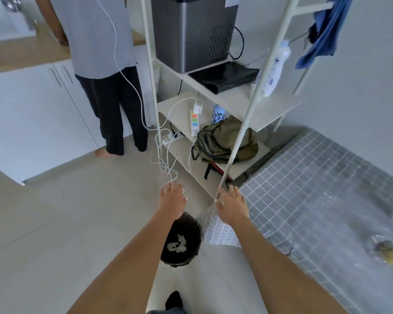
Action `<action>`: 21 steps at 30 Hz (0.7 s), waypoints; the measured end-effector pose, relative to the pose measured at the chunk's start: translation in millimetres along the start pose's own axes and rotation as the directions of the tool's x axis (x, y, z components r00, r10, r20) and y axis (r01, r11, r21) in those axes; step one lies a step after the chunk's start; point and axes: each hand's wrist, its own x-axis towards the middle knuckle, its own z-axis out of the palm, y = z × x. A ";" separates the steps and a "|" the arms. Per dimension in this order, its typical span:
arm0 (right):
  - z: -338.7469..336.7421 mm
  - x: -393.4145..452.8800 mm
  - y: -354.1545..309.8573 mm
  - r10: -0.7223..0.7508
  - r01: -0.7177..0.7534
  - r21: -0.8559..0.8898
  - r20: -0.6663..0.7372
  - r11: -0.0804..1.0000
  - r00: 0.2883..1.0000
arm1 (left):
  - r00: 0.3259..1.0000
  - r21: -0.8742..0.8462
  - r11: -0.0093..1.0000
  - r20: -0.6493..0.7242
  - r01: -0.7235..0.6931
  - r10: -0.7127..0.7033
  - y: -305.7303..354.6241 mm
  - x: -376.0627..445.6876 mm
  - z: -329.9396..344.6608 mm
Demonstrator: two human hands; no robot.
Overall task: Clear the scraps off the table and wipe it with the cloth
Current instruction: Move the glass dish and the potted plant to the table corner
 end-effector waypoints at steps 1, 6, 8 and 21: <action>-4.5 -7.7 11.4 0.023 -0.023 0.008 -0.011 1.000 1.000 | 1.000 0.017 1.000 -0.012 -0.022 0.022 10.2 -1.3 -1.3; -22.4 -51.2 75.3 0.131 -0.130 0.014 -0.059 0.991 0.990 | 0.991 0.035 0.991 -0.031 -0.132 0.133 71.3 -10.8 -9.5; -28.6 -74.0 101.3 0.168 -0.166 0.031 -0.078 0.986 0.983 | 0.984 0.037 0.984 -0.028 -0.176 0.177 100.6 -20.6 -10.7; -24.6 -201.7 261.5 0.433 -0.424 0.109 -0.087 0.899 0.897 | 0.905 0.148 0.894 0.032 -0.423 0.423 279.1 -78.8 12.0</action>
